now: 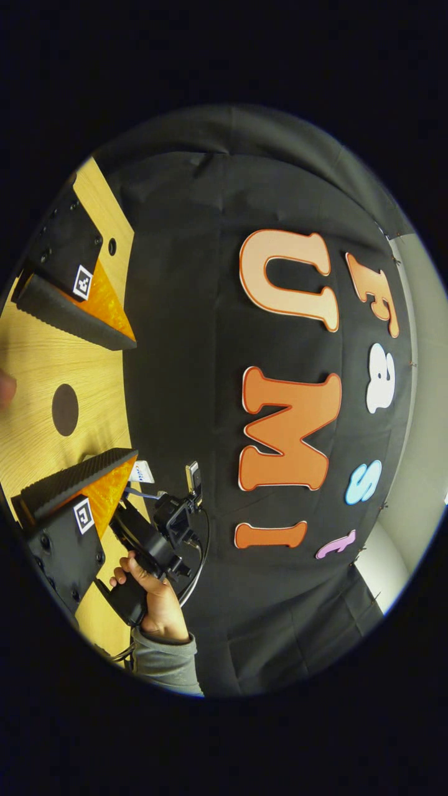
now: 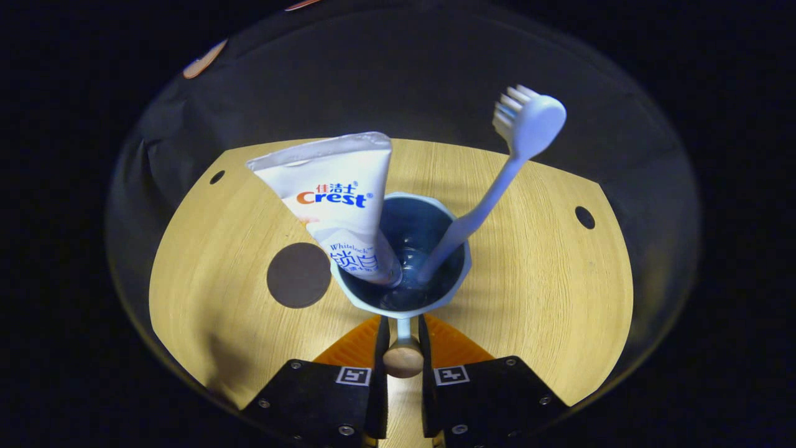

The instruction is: Put the toothbrush and toothpaste on the desktop into the cup, then pick up the cup and place it on the coaster on the desktop.

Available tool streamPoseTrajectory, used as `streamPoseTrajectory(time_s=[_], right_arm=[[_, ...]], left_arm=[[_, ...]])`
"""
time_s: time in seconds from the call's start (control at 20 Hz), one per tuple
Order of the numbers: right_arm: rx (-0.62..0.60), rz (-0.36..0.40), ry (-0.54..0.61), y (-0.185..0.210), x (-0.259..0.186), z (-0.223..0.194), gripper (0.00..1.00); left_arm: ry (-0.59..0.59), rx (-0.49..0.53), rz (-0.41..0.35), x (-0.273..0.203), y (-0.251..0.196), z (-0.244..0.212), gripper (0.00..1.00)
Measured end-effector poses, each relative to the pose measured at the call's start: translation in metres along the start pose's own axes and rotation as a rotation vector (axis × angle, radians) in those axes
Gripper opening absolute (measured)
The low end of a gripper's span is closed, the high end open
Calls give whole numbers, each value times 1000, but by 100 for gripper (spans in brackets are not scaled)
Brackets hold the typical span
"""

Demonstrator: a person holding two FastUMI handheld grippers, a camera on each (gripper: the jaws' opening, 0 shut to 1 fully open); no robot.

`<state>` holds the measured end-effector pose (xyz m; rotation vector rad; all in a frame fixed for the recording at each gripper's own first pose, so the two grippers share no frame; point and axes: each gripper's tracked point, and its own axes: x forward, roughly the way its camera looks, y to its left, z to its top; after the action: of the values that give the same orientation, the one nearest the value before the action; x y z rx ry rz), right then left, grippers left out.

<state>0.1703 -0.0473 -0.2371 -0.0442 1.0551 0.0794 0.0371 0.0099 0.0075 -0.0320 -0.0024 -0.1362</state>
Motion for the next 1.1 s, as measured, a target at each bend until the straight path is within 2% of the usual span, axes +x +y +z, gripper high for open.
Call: streamPoseTrajectory(time_s=[0.45, 0.5, 0.55, 1.1], right_arm=[[-57, 71, -23, 5, 3, 2, 22], [-62, 77, -20, 4, 2, 3, 17], [-71, 80, -21, 4, 3, 5, 27], [-152, 134, 6, 3, 2, 6, 27]], left_arm=[[-63, 58, 77, -16, 35, 23, 100], [-67, 59, 81, -17, 36, 24, 100], [-65, 60, 80, -18, 36, 23, 100], [-47, 54, 84, -16, 41, 17, 100]])
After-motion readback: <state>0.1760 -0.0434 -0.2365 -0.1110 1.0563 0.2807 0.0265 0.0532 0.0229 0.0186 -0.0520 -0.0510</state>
